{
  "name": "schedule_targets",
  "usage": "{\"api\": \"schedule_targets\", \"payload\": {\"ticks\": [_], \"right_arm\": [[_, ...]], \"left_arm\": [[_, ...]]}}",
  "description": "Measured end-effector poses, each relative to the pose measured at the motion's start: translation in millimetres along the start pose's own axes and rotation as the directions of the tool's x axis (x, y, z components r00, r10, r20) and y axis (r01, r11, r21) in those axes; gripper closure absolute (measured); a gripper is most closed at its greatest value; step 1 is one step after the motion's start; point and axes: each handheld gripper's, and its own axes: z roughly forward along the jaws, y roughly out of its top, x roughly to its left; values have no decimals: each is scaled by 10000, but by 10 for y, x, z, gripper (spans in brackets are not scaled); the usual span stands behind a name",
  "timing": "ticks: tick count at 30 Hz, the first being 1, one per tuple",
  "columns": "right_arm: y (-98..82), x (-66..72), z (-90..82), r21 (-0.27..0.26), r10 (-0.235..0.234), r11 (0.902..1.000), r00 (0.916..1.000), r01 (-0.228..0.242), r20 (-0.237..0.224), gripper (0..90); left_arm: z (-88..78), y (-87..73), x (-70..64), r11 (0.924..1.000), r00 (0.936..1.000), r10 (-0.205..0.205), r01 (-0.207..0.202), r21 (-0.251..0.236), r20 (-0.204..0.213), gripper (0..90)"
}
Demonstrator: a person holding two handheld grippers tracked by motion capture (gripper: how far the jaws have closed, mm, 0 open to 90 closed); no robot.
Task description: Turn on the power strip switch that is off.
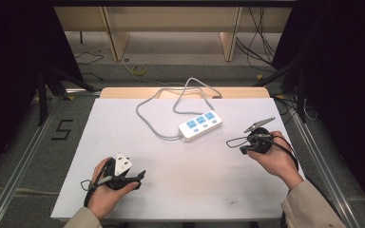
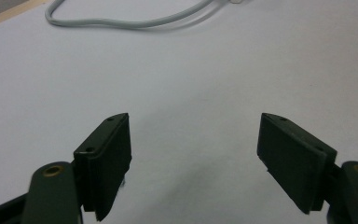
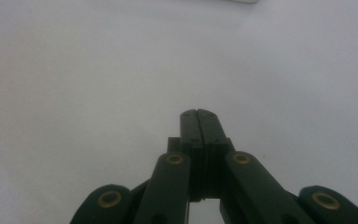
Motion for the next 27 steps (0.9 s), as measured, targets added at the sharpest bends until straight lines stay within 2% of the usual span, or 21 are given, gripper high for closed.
{"api": "schedule_targets", "payload": {"ticks": [27], "right_arm": [[402,-56,50,193,-201,9996,9997,198,163,900]], "left_arm": [[6,0,-15,9999,9999,105,-105,28,27,266]]}}
